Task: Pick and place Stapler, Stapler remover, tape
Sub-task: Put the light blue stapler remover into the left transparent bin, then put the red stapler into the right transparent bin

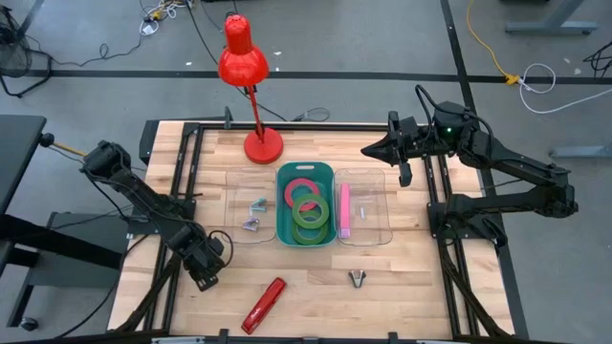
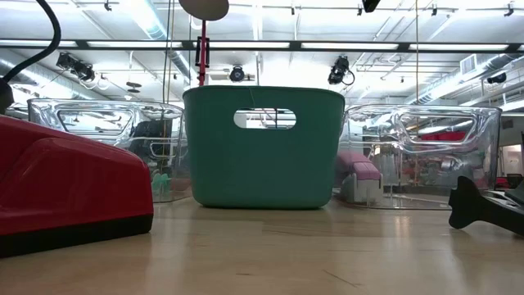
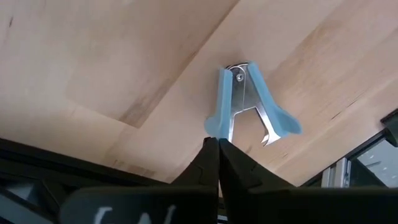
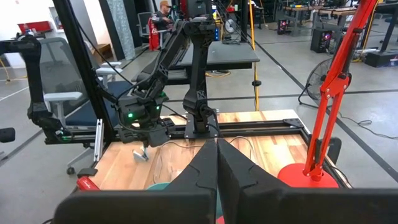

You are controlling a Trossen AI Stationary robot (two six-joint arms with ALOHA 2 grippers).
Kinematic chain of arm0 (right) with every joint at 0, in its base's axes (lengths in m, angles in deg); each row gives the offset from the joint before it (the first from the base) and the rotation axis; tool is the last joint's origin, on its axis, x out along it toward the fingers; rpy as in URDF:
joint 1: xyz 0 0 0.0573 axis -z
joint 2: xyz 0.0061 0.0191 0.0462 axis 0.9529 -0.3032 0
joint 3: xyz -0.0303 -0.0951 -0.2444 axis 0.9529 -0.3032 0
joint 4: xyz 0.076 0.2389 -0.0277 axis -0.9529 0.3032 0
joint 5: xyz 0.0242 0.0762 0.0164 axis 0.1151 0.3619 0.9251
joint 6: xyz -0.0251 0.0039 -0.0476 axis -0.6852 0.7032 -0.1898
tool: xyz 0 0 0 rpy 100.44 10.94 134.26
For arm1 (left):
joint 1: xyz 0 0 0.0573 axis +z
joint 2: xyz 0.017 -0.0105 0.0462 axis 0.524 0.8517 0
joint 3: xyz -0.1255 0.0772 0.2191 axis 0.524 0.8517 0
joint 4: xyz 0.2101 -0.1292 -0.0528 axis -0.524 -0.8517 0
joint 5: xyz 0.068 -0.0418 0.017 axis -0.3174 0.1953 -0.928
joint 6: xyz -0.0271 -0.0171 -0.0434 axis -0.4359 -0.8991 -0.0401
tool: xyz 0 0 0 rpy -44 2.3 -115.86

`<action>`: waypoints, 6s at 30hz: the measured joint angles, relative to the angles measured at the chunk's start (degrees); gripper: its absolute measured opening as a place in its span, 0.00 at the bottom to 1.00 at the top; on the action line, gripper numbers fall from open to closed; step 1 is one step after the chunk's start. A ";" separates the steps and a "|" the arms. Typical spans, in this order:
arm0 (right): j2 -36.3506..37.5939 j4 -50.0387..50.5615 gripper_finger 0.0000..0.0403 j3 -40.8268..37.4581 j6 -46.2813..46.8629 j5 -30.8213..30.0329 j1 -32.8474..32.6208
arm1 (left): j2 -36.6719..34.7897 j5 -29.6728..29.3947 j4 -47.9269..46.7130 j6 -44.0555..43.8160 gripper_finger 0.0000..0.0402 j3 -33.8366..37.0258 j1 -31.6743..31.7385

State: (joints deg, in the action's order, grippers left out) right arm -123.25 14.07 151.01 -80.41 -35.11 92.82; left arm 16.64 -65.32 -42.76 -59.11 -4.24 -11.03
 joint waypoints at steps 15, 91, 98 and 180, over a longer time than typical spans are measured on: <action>-0.02 -0.02 0.01 0.00 -0.48 0.00 0.00 | -0.12 -1.13 0.30 4.53 0.00 -5.76 0.09; -0.02 -0.90 0.01 0.00 -1.51 -0.02 -0.07 | -0.12 -6.86 -20.70 82.15 0.00 -19.49 50.20; -0.31 -0.90 0.01 -0.01 -1.49 -0.32 -0.07 | -0.12 -7.55 -16.36 84.93 0.00 -17.18 54.81; -3.32 -1.73 0.01 -0.02 -1.51 -0.44 -0.83 | -0.12 -9.30 -11.88 69.64 0.78 -33.18 40.25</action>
State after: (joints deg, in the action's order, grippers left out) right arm -126.57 12.34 150.99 -81.92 -35.55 91.99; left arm 16.52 -74.62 -54.63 10.52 -37.42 29.21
